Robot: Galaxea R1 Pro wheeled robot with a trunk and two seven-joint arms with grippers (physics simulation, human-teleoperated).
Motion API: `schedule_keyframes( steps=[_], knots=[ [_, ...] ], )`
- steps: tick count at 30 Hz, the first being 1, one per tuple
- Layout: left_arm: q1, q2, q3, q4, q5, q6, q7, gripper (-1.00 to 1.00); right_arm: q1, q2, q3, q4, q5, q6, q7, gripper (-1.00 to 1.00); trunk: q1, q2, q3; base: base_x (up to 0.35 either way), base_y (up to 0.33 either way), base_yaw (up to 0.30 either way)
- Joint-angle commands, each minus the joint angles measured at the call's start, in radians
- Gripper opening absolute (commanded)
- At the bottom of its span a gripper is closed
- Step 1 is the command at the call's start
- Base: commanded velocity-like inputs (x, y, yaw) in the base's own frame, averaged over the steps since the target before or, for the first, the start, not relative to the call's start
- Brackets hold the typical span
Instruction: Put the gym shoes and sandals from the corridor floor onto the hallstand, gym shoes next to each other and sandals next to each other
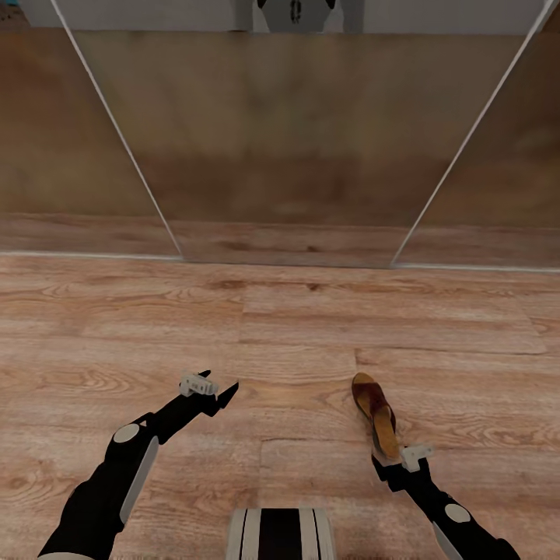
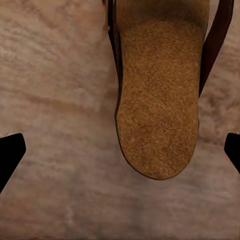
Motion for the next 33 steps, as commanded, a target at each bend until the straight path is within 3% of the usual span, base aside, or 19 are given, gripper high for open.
schedule_keyframes(
  steps=[1,6,24,33],
  knots=[
    [0.0,0.0,0.002,-0.001,0.006,0.009,-0.005,1.0,-0.001,-0.001,0.004,0.001,-0.008,-0.003,0.003,1.0,0.0,-0.001,-0.006,0.0,0.0,0.0],
    [0.0,0.0,0.002,-0.001,0.006,0.009,-0.005,1.0,-0.001,-0.001,0.004,0.001,-0.008,-0.003,0.003,1.0,0.002,-0.002,-0.033,0.0,0.0,0.0],
    [0.0,0.0,0.002,0.001,0.006,0.009,-0.007,1.0,-0.001,-0.002,0.002,0.01,-0.008,-0.006,-0.011,1.0,0.002,-0.002,-0.036,0.0,0.0,0.0],
    [0.0,0.0,0.002,0.001,0.006,0.009,-0.007,1.0,-0.002,0.002,0.001,-0.066,-0.008,-0.005,-0.098,1.0,0.002,-0.002,-0.036,0.0,0.0,0.0]
  ],
)
